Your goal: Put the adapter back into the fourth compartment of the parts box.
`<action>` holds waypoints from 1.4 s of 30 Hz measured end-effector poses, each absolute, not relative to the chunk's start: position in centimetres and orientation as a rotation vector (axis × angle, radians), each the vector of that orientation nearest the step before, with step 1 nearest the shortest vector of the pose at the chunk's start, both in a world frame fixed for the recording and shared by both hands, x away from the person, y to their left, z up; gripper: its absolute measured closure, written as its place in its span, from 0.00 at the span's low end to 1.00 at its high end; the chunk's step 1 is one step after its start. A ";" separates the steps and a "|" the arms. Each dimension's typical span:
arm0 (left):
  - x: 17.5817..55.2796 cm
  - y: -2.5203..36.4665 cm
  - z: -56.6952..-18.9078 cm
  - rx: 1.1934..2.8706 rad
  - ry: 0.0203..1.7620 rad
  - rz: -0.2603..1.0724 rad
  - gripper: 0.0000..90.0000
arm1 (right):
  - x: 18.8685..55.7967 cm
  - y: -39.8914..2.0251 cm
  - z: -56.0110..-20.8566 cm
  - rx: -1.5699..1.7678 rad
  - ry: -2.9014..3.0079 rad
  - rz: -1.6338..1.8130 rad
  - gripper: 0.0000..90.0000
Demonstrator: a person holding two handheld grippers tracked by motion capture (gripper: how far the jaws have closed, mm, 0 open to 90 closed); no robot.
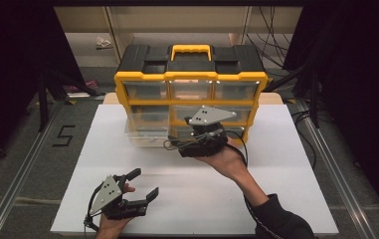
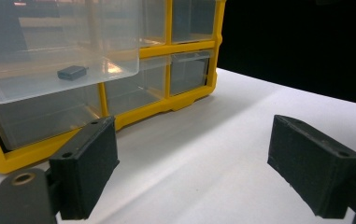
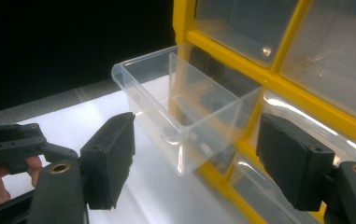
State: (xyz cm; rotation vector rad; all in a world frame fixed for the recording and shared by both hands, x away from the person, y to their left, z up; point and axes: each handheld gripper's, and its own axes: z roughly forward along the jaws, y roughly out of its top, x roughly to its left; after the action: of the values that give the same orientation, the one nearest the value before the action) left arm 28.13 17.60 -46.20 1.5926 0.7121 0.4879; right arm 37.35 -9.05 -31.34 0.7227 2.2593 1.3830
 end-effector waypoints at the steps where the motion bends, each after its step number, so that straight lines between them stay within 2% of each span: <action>1: 28.1 17.6 -46.2 1.592 0.712 0.487 0.17 | 37.3 -9.2 -31.4 0.726 2.256 1.384 0.32; 42: 28.2 17.6 -46.3 1.594 0.716 0.486 0.17 | 34.8 -14.6 -35.0 0.807 2.181 1.444 0.31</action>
State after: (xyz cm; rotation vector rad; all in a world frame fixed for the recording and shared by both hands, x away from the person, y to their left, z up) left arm 28.18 17.57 -46.29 1.5935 0.7161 0.4858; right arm 34.77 -14.61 -35.04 0.8069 2.1809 1.4442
